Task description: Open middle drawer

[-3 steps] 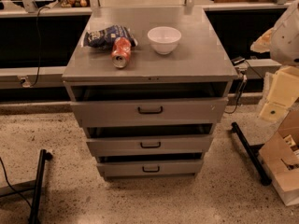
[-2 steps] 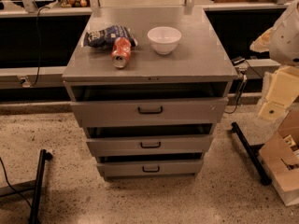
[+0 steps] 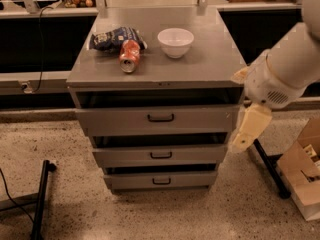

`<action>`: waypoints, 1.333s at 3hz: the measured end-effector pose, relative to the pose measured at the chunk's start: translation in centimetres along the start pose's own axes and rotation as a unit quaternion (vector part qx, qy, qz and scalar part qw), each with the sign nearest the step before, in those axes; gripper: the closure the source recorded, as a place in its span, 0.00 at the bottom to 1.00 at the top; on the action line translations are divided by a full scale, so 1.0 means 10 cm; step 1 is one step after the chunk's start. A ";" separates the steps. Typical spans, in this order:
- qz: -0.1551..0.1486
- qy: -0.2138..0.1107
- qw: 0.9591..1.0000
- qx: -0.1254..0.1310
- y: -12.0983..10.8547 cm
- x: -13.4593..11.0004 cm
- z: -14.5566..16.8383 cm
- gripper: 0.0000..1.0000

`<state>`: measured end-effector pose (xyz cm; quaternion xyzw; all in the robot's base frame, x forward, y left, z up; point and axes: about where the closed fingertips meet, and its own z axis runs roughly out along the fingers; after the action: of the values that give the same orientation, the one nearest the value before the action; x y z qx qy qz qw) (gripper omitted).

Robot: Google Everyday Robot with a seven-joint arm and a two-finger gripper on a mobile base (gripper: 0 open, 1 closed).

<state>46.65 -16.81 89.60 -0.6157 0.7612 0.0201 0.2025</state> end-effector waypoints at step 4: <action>0.059 -0.057 0.993 -0.081 0.36 0.24 1.47 0.00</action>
Offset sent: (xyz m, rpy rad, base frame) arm 0.0146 0.0096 -0.0377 -0.0333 0.1277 -0.0336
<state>47.04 -14.03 74.49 -0.5819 0.7793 0.1285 0.1939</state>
